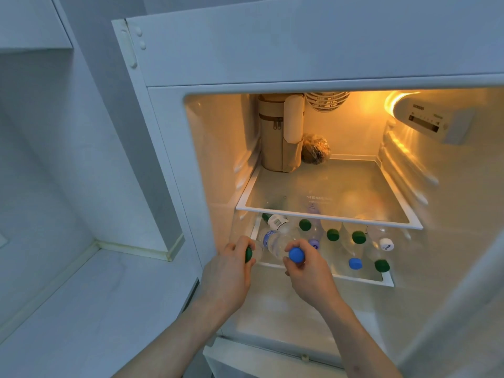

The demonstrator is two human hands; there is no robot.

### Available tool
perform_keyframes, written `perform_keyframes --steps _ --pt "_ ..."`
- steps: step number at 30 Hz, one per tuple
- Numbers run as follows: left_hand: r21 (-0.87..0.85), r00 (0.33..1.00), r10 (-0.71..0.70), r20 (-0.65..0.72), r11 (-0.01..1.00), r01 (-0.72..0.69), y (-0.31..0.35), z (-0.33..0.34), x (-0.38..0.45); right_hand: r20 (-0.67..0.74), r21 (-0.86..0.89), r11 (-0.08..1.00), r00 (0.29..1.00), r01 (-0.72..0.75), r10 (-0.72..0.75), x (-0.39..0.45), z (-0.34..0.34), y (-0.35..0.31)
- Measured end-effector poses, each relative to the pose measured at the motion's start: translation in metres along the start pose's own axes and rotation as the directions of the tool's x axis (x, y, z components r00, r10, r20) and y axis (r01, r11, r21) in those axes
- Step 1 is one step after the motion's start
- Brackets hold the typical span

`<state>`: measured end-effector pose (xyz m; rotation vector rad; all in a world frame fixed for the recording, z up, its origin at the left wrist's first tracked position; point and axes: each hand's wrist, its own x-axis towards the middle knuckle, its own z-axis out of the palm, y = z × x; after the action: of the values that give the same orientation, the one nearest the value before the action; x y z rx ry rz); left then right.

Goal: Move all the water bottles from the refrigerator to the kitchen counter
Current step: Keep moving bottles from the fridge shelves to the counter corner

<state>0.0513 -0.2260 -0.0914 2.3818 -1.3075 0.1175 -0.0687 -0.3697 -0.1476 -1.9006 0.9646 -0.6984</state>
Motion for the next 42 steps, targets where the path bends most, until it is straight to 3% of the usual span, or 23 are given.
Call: perform_keyframes --steps 14,23,36,42 --pt "-0.069 0.999 -0.039 -0.031 0.997 0.037 -0.009 -0.008 -0.002 0.026 -0.002 0.996 0.995 0.094 -0.094 -0.002 -0.033 -0.045" --pt "-0.13 0.991 -0.083 0.102 0.987 0.096 -0.019 -0.005 -0.03 0.119 -0.122 0.985 0.987 0.119 -0.105 -0.021 -0.04 -0.052" --pt "-0.332 0.974 -0.204 0.1 0.916 0.226 -0.062 -0.054 -0.12 0.306 -0.207 0.948 0.936 0.243 -0.173 -0.085 -0.019 -0.065" --pt "-0.338 0.961 -0.256 0.106 0.899 0.277 -0.093 -0.081 -0.177 0.368 -0.15 0.951 0.908 0.27 -0.2 -0.129 0.004 -0.092"
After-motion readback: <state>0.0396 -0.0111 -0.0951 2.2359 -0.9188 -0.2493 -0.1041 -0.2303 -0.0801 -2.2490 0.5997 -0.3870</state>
